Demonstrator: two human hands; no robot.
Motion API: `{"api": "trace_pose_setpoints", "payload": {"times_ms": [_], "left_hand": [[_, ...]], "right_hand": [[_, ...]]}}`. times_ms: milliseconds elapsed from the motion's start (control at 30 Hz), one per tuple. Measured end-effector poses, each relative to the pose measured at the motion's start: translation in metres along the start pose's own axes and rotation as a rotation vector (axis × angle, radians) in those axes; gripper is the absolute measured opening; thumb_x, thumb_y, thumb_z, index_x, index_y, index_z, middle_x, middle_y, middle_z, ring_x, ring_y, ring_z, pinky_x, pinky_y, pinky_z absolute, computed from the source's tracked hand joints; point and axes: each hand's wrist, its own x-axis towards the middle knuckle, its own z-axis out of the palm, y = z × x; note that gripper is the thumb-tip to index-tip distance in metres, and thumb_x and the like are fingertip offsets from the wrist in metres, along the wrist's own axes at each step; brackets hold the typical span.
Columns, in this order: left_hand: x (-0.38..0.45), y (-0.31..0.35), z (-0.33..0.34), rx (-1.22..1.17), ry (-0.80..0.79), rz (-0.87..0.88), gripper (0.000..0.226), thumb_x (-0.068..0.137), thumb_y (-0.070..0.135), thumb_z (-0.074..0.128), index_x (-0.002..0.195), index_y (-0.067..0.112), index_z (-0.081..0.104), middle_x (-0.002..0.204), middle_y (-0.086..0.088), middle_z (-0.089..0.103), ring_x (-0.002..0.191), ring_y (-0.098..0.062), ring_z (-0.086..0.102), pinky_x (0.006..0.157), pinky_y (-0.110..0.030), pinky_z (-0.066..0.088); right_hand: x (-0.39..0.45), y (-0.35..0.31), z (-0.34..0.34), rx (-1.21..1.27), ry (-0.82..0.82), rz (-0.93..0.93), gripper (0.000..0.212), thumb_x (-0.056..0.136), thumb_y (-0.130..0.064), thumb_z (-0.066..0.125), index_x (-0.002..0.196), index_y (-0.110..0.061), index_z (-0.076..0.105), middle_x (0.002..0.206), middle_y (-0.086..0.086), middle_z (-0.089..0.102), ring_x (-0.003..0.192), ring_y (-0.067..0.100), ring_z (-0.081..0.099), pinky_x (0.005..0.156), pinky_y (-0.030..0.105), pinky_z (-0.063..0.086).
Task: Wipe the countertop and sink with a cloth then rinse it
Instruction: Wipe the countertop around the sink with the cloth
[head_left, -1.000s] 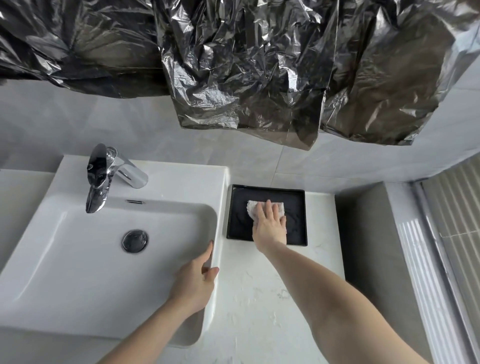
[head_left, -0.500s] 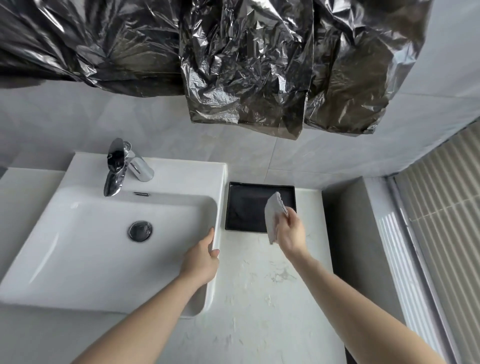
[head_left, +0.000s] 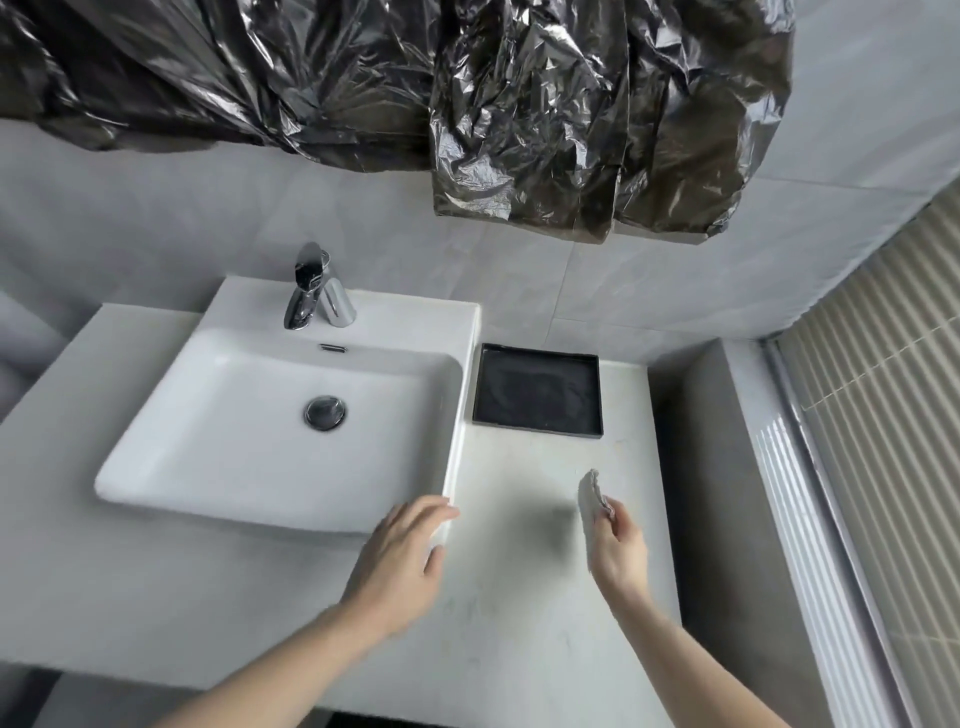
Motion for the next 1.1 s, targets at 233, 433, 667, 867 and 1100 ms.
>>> {"api": "trace_pose_setpoints", "payload": {"times_ms": [233,433,667,867,1100], "left_hand": [[-0.110,-0.063,0.031,0.110,-0.187,-0.238,0.053,0.089,0.028,0.057,0.140,0.038,0.047,0.147,0.021,0.029,0.138,-0.008,0.038,0.107,-0.021,0.039],[-0.120,-0.104,0.033,0.174,-0.386,-0.627,0.093,0.092,0.045,0.060,0.163,0.024,0.005,0.170,0.000,-0.012,0.156,-0.031,0.010,0.123,-0.041,0.027],[-0.097,-0.120,0.051,0.214,-0.474,-0.810,0.136,0.070,0.074,0.068,0.158,0.026,-0.025,0.165,-0.009,-0.033,0.152,-0.051,-0.013,0.124,-0.055,0.015],[-0.087,-0.122,0.060,0.204,-0.511,-0.876,0.147,0.069,0.069,0.075,0.149,0.026,-0.041,0.158,-0.011,-0.045,0.148,-0.056,-0.021,0.123,-0.060,0.017],[-0.080,-0.115,0.057,0.187,-0.515,-0.890,0.150,0.069,0.062,0.082,0.149,0.028,-0.041,0.157,-0.010,-0.046,0.150,-0.054,-0.019,0.119,-0.060,0.028]], "right_hand": [[0.024,0.014,0.054,-0.197,-0.055,-0.209,0.032,0.102,-0.007,0.042,0.120,-0.019,0.064,0.096,-0.006,0.064,0.091,0.025,0.062,0.083,0.037,0.050],[0.026,0.026,0.118,-0.538,-0.282,-0.272,0.038,0.105,-0.041,0.031,0.135,-0.030,0.051,0.150,0.000,0.043,0.143,0.032,0.036,0.118,0.055,0.028],[0.026,0.039,0.135,-0.898,-0.359,-0.234,0.067,0.104,-0.039,0.034,0.164,-0.029,0.004,0.172,0.001,-0.013,0.157,0.032,-0.016,0.125,0.061,-0.002],[0.049,0.057,0.098,-1.015,-0.284,-0.298,0.069,0.105,-0.050,0.033,0.164,-0.032,0.000,0.172,0.003,-0.012,0.159,0.030,-0.011,0.127,0.055,-0.001],[0.076,0.055,0.077,-1.072,-0.186,-0.288,0.073,0.100,-0.063,0.035,0.161,-0.033,0.010,0.172,0.004,-0.005,0.157,0.029,0.001,0.122,0.053,0.018]]}}
